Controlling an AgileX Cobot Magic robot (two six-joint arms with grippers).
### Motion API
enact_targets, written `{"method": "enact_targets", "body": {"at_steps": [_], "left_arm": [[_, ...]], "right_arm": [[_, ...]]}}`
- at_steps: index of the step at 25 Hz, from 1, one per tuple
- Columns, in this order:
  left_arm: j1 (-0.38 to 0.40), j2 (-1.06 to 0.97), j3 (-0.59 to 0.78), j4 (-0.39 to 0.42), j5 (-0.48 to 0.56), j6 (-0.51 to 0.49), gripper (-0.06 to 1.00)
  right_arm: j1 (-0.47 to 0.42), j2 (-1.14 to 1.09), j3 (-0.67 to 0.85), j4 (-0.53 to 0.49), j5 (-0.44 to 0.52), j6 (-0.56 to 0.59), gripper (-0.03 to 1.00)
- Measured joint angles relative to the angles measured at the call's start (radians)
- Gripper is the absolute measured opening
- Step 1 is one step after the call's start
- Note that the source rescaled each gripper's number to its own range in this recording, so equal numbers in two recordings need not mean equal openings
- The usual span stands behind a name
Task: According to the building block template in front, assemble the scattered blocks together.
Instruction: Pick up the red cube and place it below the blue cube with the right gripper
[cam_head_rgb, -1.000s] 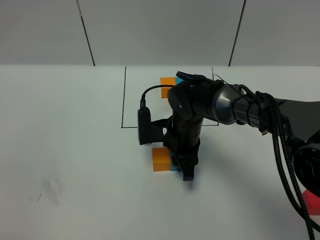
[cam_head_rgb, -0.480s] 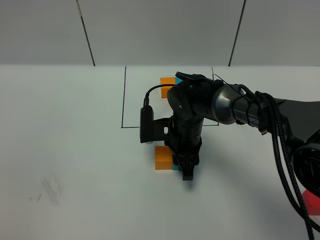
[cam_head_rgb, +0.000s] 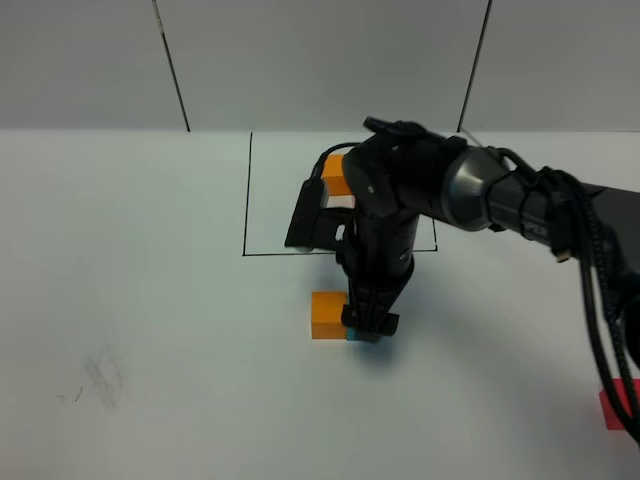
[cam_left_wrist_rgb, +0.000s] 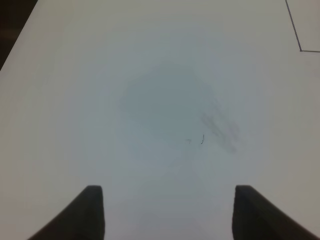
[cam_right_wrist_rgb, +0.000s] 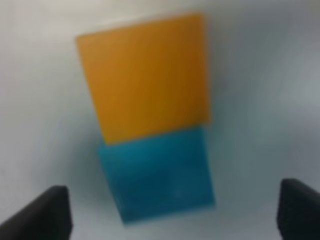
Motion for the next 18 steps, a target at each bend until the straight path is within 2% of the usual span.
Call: {"method": "enact_targets", "body": {"at_steps": [3,6,8,12,18], "left_arm": [[0.0,0.0,0.0,0.0,0.0,0.0,0.23],[0.0,0.0,0.0,0.0,0.0,0.0,0.23],[0.0,0.0,0.0,0.0,0.0,0.0,0.23],[0.0,0.0,0.0,0.0,0.0,0.0,0.23],[0.0,0.0,0.0,0.0,0.0,0.0,0.23]], "right_arm": [[-0.037,-0.102,0.01,-0.012,0.042,0.262,0.91],[-0.084,-0.222,0.082,-0.044,0.034,0.527,0.94],[-0.122,-0.304,0.153,-0.065,0.02,0.663,0.94],[-0.209,-0.476,0.328,-0.081,-0.018,0.782,0.93],[-0.363,-0.655,0.588,-0.088,-0.119,0.847,0.91]]}}
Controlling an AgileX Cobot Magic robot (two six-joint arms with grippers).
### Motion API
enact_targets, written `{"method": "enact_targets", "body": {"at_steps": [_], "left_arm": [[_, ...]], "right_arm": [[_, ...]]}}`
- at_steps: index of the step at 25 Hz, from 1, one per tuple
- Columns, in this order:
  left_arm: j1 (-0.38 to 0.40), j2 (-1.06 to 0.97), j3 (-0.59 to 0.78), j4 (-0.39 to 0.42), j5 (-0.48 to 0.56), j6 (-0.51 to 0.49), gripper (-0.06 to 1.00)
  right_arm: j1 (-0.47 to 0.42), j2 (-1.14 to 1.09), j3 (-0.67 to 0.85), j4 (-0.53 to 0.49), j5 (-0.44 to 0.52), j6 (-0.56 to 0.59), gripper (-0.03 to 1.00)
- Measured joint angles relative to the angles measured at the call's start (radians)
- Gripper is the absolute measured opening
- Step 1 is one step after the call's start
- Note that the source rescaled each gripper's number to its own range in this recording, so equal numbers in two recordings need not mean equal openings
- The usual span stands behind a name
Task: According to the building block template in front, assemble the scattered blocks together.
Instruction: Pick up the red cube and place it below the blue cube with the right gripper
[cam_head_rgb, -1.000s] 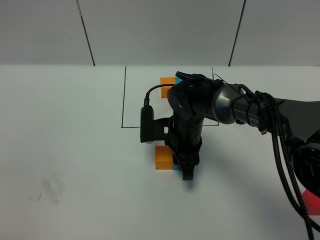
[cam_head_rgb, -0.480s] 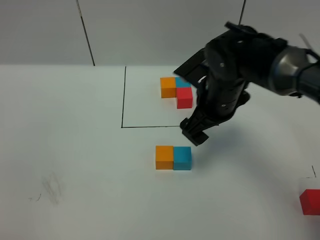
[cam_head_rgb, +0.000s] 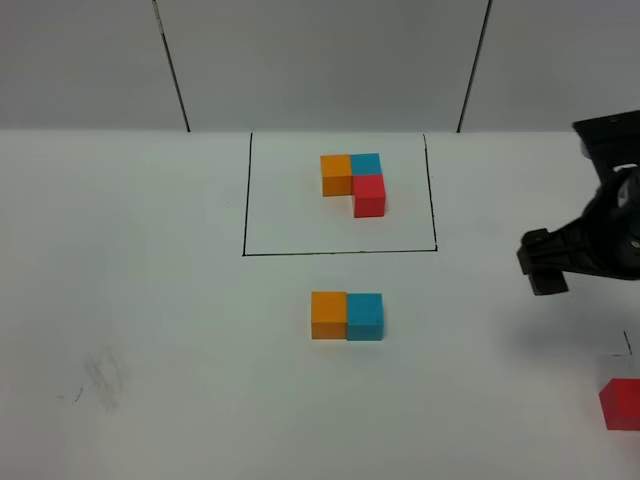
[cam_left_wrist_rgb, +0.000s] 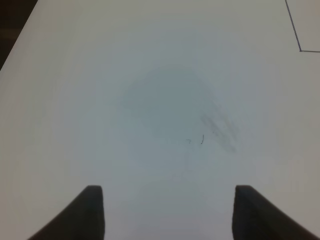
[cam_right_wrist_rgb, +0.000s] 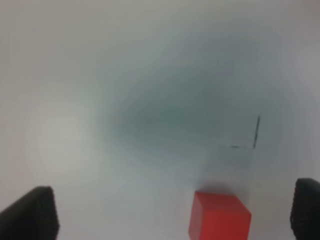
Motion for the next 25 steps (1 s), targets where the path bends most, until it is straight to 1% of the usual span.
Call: {"method": "enact_targets", "body": {"at_steps": [6,11,18,25], "left_arm": [[0.0,0.0,0.0,0.0,0.0,0.0,0.23],[0.0,0.0,0.0,0.0,0.0,0.0,0.23],[0.0,0.0,0.0,0.0,0.0,0.0,0.23],[0.0,0.0,0.0,0.0,0.0,0.0,0.23]], "right_arm": [[-0.13,-0.036,0.164,0.004,-0.107,0.01,0.9],[-0.197,-0.036,0.238,0.004,-0.175,-0.001,0.9],[-0.239,-0.014,0.327,0.005,-0.263,-0.027,0.9],[-0.24,0.105,0.34,0.027,-0.318,-0.033,0.88]]}}
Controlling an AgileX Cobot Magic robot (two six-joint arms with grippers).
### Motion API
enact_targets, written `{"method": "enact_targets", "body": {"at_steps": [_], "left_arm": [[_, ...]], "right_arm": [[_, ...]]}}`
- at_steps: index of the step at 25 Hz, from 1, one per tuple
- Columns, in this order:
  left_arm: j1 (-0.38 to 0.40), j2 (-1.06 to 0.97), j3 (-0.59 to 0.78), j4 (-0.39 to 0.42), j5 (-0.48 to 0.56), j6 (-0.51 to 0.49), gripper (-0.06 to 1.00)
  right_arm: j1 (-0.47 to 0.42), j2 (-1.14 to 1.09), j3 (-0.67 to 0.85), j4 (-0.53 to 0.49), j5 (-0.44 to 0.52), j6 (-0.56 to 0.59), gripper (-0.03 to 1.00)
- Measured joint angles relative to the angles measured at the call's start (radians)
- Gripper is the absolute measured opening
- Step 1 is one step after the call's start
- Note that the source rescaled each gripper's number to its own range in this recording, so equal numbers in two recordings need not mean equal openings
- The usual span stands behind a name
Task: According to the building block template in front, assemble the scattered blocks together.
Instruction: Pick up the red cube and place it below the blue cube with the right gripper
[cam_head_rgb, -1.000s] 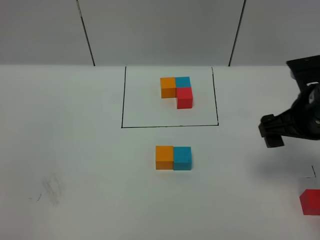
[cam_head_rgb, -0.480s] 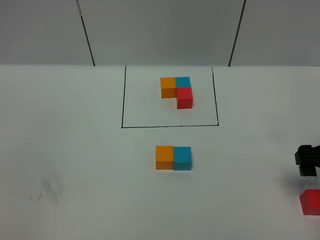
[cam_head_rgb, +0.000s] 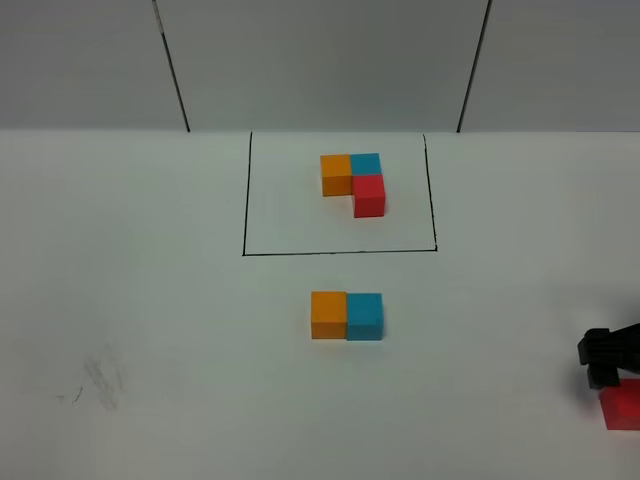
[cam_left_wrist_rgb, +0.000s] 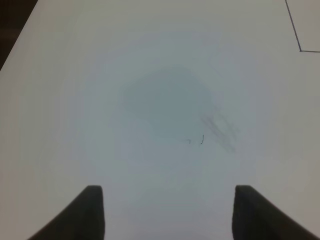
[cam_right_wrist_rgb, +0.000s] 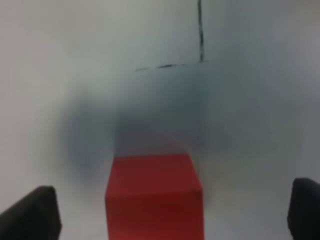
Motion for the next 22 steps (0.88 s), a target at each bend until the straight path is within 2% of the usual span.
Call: {"method": "enact_targets", "body": {"at_steps": [7,18,20,22], "left_arm": [[0.0,0.0,0.0,0.0,0.0,0.0,0.23],[0.0,0.0,0.0,0.0,0.0,0.0,0.23],[0.0,0.0,0.0,0.0,0.0,0.0,0.23],[0.0,0.0,0.0,0.0,0.0,0.0,0.23]], "right_arm": [[0.0,0.069,0.0,0.021,-0.008,-0.001,0.82],[-0.001,0.082,0.029,0.049,-0.022,-0.001,0.65],[-0.002,0.082,0.029,0.049,-0.024,-0.001,0.58],[-0.002,0.082,0.029,0.049,-0.025,-0.001,0.44]]}}
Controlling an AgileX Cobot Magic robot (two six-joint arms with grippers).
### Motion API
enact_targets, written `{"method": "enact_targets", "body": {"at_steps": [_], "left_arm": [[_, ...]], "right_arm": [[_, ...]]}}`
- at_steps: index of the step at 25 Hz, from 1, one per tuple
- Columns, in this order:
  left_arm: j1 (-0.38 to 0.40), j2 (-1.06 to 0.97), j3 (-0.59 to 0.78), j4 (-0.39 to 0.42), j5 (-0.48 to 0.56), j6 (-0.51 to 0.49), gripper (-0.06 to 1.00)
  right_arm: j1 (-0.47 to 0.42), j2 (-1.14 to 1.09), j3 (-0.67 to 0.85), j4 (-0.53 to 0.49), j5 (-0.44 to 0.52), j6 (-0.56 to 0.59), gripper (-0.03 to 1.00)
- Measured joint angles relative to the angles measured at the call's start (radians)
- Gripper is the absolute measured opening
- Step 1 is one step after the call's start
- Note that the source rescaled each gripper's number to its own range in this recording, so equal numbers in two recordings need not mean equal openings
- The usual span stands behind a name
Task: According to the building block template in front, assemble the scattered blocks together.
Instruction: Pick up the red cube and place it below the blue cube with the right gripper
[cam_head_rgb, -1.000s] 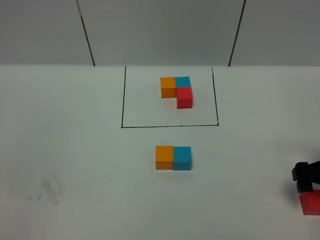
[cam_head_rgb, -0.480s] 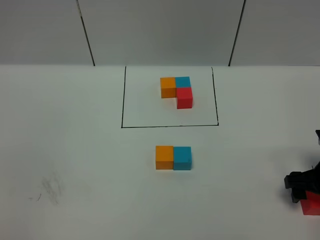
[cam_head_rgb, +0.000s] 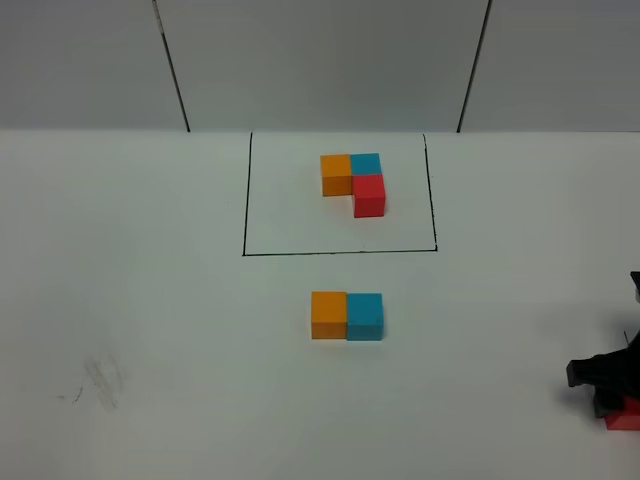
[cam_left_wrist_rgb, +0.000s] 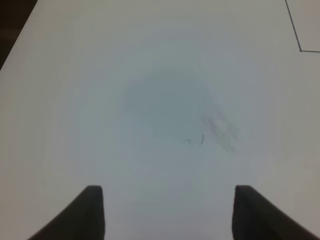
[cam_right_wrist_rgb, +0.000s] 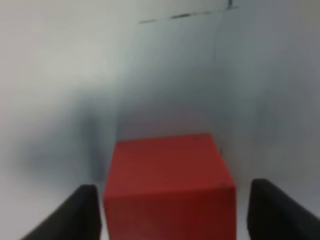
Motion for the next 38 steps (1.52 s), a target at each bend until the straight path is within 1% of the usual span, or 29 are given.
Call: {"method": "enact_targets", "body": {"at_steps": [2,3,7,10,13,15,17,20,25,27,30,33,36,38], "left_arm": [[0.0,0.0,0.0,0.0,0.0,0.0,0.23],[0.0,0.0,0.0,0.0,0.0,-0.001,0.23],[0.0,0.0,0.0,0.0,0.0,-0.001,0.23],[0.0,0.0,0.0,0.0,0.0,-0.001,0.23],[0.0,0.0,0.0,0.0,0.0,0.0,0.23],[0.0,0.0,0.0,0.0,0.0,0.0,0.23],[0.0,0.0,0.0,0.0,0.0,0.0,0.23],[0.0,0.0,0.0,0.0,0.0,0.0,0.23],[0.0,0.0,0.0,0.0,0.0,0.0,0.23],[0.0,0.0,0.0,0.0,0.0,0.0,0.23],[0.0,0.0,0.0,0.0,0.0,0.0,0.23],[0.0,0.0,0.0,0.0,0.0,0.0,0.23],[0.0,0.0,0.0,0.0,0.0,0.0,0.23],[0.0,0.0,0.0,0.0,0.0,0.0,0.23]], "right_arm": [[0.0,0.0,0.0,0.001,0.0,0.0,0.22],[0.0,0.0,0.0,0.001,0.0,0.0,0.23],[0.0,-0.002,0.0,0.001,0.0,0.0,0.23],[0.005,-0.049,-0.004,0.006,0.01,-0.001,0.23],[0.034,-0.146,-0.023,0.03,0.048,-0.001,0.23],[0.068,-0.209,-0.039,0.05,0.09,0.006,0.23],[0.107,-0.266,-0.056,0.069,0.112,0.032,0.23],[0.187,-0.309,-0.068,0.089,0.118,0.118,0.23],[0.387,-0.294,-0.071,0.094,0.121,0.293,0.23],[0.461,-0.276,-0.071,0.064,0.11,0.378,0.23],[0.562,-0.231,-0.078,-0.01,0.105,0.559,0.23],[0.65,-0.163,-0.125,-0.075,0.149,0.735,0.23],[0.713,-0.091,-0.209,-0.1,0.211,0.826,0.23],[0.736,-0.043,-0.275,-0.102,0.242,0.846,0.23]]}}
